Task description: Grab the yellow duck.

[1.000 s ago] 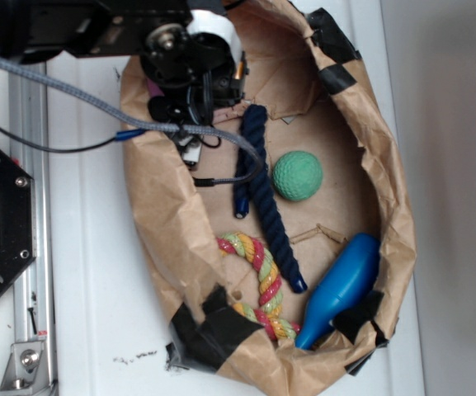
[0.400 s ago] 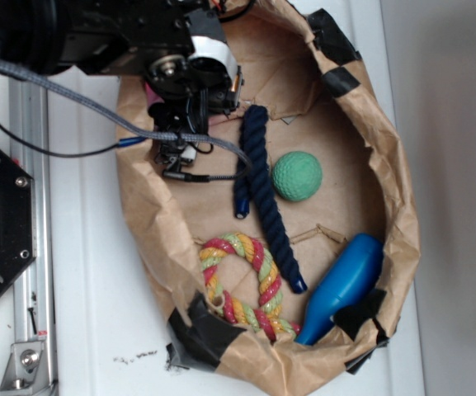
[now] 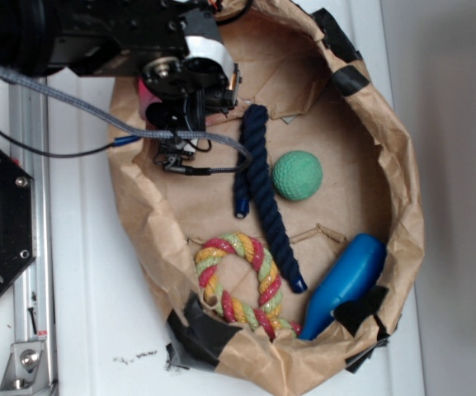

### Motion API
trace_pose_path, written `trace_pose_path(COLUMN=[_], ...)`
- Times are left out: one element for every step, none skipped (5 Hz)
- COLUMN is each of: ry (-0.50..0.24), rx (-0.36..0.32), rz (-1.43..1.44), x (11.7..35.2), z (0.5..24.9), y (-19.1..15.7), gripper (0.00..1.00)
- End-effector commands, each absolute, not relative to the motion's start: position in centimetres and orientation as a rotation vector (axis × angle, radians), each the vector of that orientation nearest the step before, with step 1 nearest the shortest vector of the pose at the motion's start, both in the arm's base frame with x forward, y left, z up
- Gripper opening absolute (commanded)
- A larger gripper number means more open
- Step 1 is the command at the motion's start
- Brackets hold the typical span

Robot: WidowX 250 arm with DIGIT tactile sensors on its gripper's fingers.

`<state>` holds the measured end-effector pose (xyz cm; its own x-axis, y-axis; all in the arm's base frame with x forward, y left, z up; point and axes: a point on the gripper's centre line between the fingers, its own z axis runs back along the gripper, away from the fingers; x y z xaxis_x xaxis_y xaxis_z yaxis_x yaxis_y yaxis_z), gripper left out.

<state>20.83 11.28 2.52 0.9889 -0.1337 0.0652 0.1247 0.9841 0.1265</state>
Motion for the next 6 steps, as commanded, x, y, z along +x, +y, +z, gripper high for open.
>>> trace_pose_path(ry=[-0.133, -0.274, -0.319, -0.297, -0.202, -0.164], rx=[0.207, 0.280, 0.246, 0.197, 0.059, 0.030], rz=[-0.138, -0.089, 0.176, 0.348, 0.411, 0.409], x=[22.8, 24.7, 27.1, 27.3, 26.6, 26.0], z=[9.8, 15.0, 20.3, 22.2, 21.3, 20.8], y=[11.5, 9.4, 5.9, 4.1, 3.8, 3.8], gripper=[0.00, 0.00, 0.00, 0.00, 0.00, 0.00])
